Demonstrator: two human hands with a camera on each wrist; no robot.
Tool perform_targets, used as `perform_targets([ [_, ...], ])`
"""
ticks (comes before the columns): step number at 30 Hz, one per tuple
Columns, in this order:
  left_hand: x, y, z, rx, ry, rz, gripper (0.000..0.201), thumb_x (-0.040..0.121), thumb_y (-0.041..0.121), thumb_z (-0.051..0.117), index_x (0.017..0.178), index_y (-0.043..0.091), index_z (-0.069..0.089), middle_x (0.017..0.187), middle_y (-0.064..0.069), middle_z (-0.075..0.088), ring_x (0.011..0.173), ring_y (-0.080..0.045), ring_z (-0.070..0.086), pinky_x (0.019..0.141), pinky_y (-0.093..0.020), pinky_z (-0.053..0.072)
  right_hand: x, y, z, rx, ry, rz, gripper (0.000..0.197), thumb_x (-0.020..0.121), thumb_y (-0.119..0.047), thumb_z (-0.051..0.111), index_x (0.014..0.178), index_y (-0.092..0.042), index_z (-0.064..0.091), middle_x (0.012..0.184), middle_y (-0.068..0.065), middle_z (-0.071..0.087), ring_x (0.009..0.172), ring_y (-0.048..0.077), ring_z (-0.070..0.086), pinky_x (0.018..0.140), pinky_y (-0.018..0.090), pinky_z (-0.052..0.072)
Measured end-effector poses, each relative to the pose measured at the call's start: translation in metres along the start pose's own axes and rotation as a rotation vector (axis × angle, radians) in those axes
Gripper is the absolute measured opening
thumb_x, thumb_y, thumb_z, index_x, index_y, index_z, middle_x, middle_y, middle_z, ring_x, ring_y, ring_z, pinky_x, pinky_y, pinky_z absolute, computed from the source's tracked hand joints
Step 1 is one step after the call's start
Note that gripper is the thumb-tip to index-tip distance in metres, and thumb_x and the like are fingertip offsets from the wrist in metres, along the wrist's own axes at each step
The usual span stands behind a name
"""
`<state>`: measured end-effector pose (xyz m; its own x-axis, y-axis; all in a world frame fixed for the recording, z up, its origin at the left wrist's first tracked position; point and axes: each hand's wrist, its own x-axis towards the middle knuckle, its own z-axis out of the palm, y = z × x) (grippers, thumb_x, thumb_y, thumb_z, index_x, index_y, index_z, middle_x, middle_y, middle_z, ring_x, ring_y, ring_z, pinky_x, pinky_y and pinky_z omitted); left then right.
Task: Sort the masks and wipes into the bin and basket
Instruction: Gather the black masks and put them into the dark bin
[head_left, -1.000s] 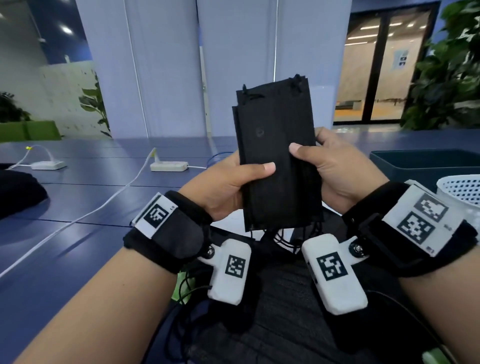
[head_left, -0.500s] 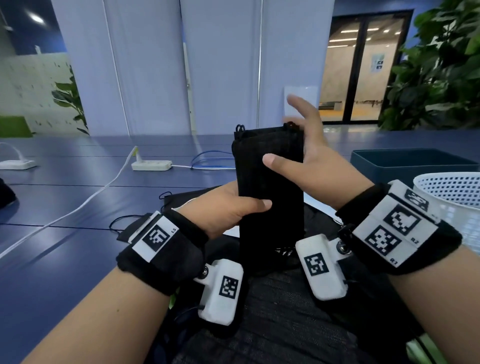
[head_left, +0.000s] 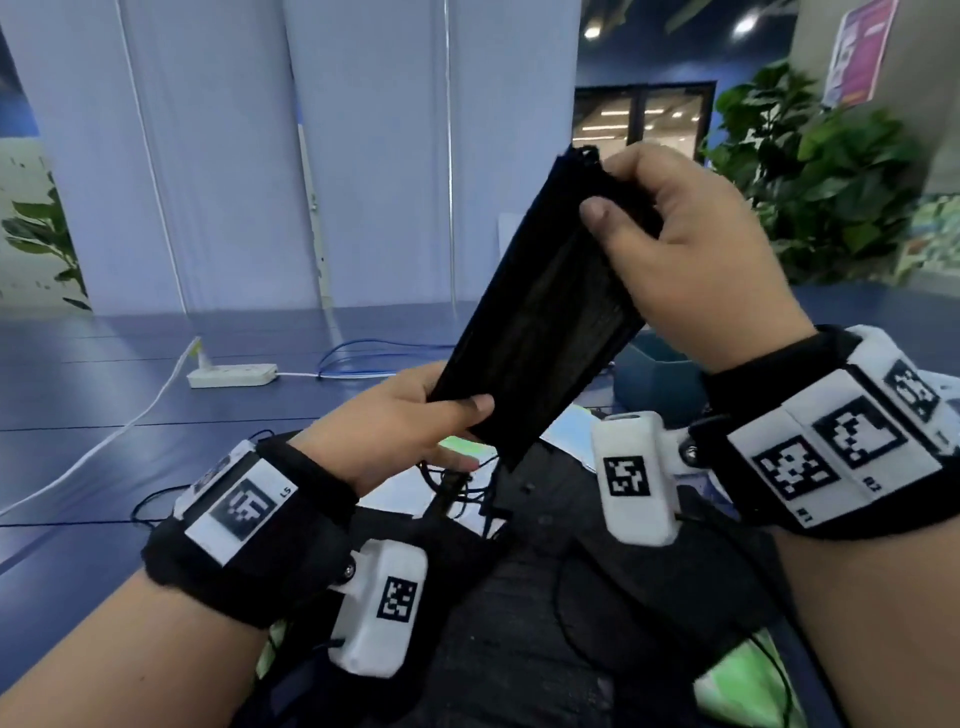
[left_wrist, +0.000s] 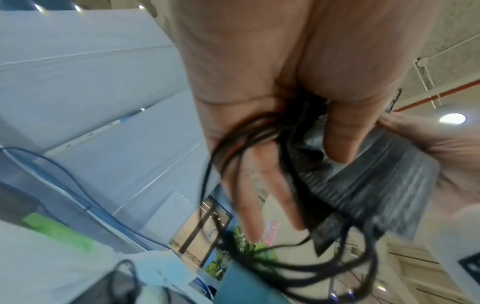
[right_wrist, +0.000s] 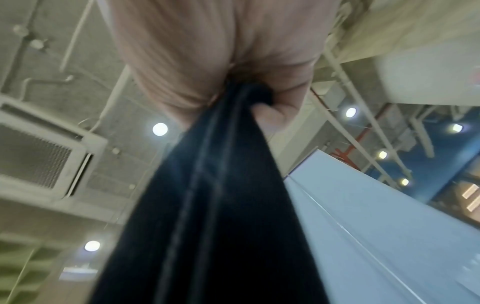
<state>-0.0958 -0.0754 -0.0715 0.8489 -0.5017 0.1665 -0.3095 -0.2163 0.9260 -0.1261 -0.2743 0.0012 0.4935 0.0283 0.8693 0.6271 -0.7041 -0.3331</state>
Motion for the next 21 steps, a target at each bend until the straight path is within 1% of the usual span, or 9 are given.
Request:
perform_targets([
  [2, 0.008, 0.014, 0.001, -0.024, 0.033, 0.024, 0.014, 0.094, 0.01, 0.052, 0.102, 0.016, 0.062, 0.099, -0.005, 0.072, 0.078, -0.014, 0.07, 0.066, -0.031, 0.06, 0.008, 0.018, -0.014, 0.073, 0.086, 0.102, 0.01, 0.089, -0.026, 0.052, 0.098, -0.024, 0.057, 0.086, -0.005, 0.06, 0.082, 0.011, 0.058, 0.081, 0.026, 0.047],
  [4, 0.023, 0.034, 0.002, -0.075, 0.103, 0.056, 0.011, 0.094, 0.007, 0.053, 0.097, 0.014, 0.061, 0.084, 0.0, 0.07, 0.06, -0.01, 0.065, 0.047, -0.021, 0.053, 0.017, 0.037, -0.03, 0.113, 0.12, 0.204, 0.011, 0.085, -0.03, 0.054, 0.094, -0.032, 0.049, 0.081, 0.011, 0.059, 0.074, 0.018, 0.061, 0.076, 0.038, 0.051],
  [6, 0.042, 0.056, 0.005, -0.112, 0.176, 0.106, 0.004, 0.093, 0.009, 0.055, 0.094, 0.01, 0.06, 0.069, -0.003, 0.063, 0.05, -0.011, 0.057, 0.039, -0.019, 0.042, 0.028, 0.055, -0.05, 0.061, 0.111, 0.298, 0.019, 0.088, -0.022, 0.055, 0.09, -0.029, 0.037, 0.065, 0.006, 0.048, 0.05, 0.003, 0.05, 0.056, 0.026, 0.046],
  [8, 0.065, 0.075, 0.011, -0.124, 0.231, 0.138, 0.005, 0.094, 0.01, 0.053, 0.09, 0.01, 0.057, 0.063, -0.005, 0.057, 0.043, -0.01, 0.054, 0.037, -0.015, 0.035, 0.039, 0.07, -0.068, 0.025, 0.02, 0.398, 0.024, 0.091, -0.016, 0.055, 0.084, -0.028, 0.035, 0.067, 0.001, 0.046, 0.044, 0.0, 0.046, 0.04, 0.016, 0.041],
  [10, 0.09, 0.089, 0.021, -0.133, 0.247, 0.125, 0.011, 0.097, 0.009, 0.047, 0.09, 0.015, 0.053, 0.068, 0.0, 0.055, 0.038, -0.003, 0.054, 0.033, -0.011, 0.03, 0.047, 0.084, -0.082, 0.087, -0.136, 0.492, 0.024, 0.092, -0.013, 0.056, 0.078, -0.027, 0.042, 0.075, 0.002, 0.05, 0.058, 0.009, 0.053, 0.037, 0.015, 0.044],
  [12, 0.116, 0.099, 0.037, -0.118, 0.202, 0.069, 0.005, 0.098, 0.012, 0.047, 0.1, 0.015, 0.05, 0.075, -0.001, 0.055, 0.036, -0.004, 0.054, 0.032, -0.01, 0.027, 0.053, 0.099, -0.094, 0.12, -0.23, 0.542, 0.019, 0.092, -0.009, 0.056, 0.078, -0.022, 0.053, 0.084, 0.003, 0.054, 0.069, 0.013, 0.055, 0.042, 0.015, 0.049],
  [14, 0.144, 0.1, 0.053, -0.084, 0.163, 0.004, 0.005, 0.098, 0.013, 0.047, 0.103, 0.013, 0.047, 0.075, -0.004, 0.054, 0.035, -0.006, 0.055, 0.032, -0.01, 0.026, 0.058, 0.117, -0.107, 0.067, -0.229, 0.579, 0.013, 0.092, -0.006, 0.055, 0.086, -0.017, 0.06, 0.093, 0.006, 0.056, 0.073, 0.013, 0.056, 0.045, 0.013, 0.051],
  [18, 0.195, 0.088, 0.081, -0.1, 0.106, -0.128, 0.008, 0.094, 0.009, 0.054, 0.098, 0.008, 0.046, 0.078, -0.008, 0.056, 0.038, -0.007, 0.058, 0.031, -0.01, 0.027, 0.066, 0.16, -0.117, -0.137, -0.284, 0.681, 0.014, 0.093, -0.003, 0.052, 0.103, -0.005, 0.062, 0.103, 0.015, 0.057, 0.07, 0.018, 0.057, 0.049, 0.017, 0.054],
  [21, 0.227, 0.075, 0.097, -0.107, 0.075, -0.196, 0.013, 0.091, 0.002, 0.057, 0.097, 0.007, 0.046, 0.074, -0.009, 0.061, 0.044, -0.01, 0.063, 0.039, -0.016, 0.031, 0.07, 0.19, -0.117, -0.291, -0.429, 0.741, 0.019, 0.093, -0.001, 0.052, 0.11, 0.001, 0.059, 0.098, 0.015, 0.059, 0.066, 0.019, 0.058, 0.063, 0.025, 0.054],
])
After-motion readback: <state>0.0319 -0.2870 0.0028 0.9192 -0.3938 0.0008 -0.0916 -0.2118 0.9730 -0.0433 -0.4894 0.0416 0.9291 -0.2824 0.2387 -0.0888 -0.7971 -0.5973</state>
